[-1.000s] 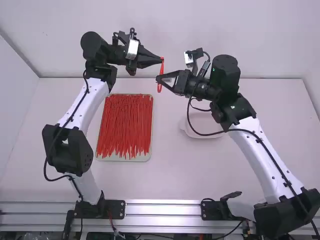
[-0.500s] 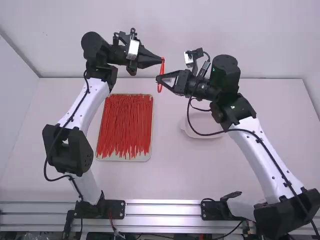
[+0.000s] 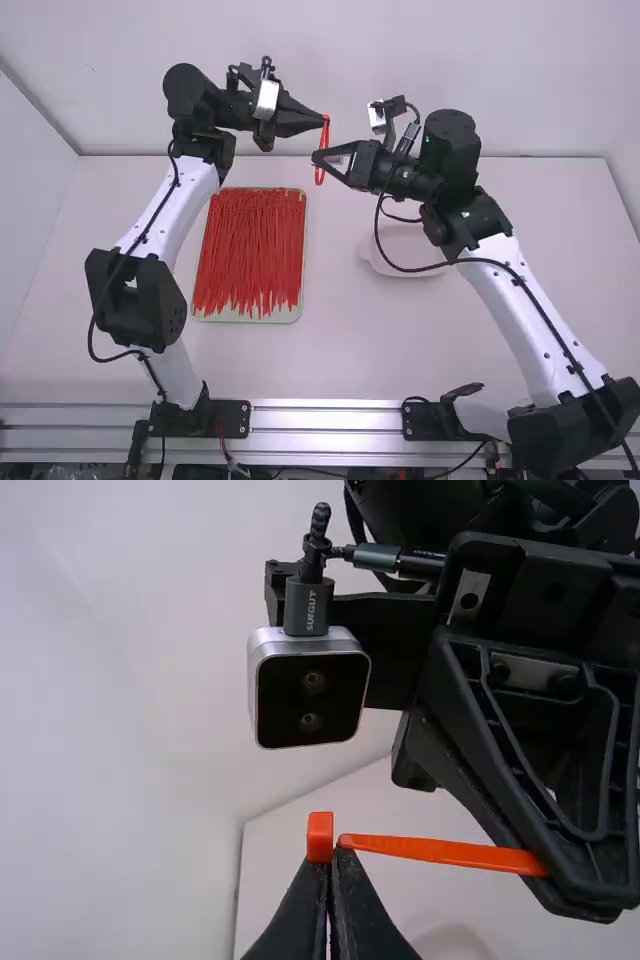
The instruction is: Fasten the cable tie
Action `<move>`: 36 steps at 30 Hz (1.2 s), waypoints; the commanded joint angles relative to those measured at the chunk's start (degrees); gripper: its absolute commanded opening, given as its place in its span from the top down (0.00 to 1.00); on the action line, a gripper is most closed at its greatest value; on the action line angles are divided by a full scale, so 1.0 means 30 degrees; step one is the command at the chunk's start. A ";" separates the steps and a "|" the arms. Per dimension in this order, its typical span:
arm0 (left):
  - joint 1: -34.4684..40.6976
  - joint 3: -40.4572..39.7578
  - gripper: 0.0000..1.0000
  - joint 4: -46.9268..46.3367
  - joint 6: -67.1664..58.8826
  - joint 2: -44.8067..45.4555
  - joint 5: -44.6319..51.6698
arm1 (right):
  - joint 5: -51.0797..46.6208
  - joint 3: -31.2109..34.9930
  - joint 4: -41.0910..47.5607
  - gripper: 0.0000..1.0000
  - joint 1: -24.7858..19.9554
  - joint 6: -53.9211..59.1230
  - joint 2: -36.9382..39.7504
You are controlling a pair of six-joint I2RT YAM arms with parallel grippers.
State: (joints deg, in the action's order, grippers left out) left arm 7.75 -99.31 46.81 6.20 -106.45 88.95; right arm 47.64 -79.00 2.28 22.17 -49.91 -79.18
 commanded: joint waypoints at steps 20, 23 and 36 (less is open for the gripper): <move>0.0357 0.0124 0.98 0.0087 -0.0058 -0.0073 0.0211 | 0.0240 0.0109 -0.0896 1.00 -0.0525 -0.0444 -0.0080; 0.0444 0.0124 0.98 0.0131 -0.0219 -0.0073 0.0204 | 0.0240 0.0109 -0.1107 1.00 -0.0561 -0.0444 -0.0080; 0.0670 0.0124 0.98 0.0277 -0.0233 -0.0073 0.0240 | 0.0845 0.0109 -0.1603 1.00 -0.1443 -0.0896 -0.0080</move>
State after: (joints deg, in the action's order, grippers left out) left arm 9.52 -99.31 47.24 6.11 -106.45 88.88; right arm 49.78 -78.98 -1.54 18.76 -51.99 -79.18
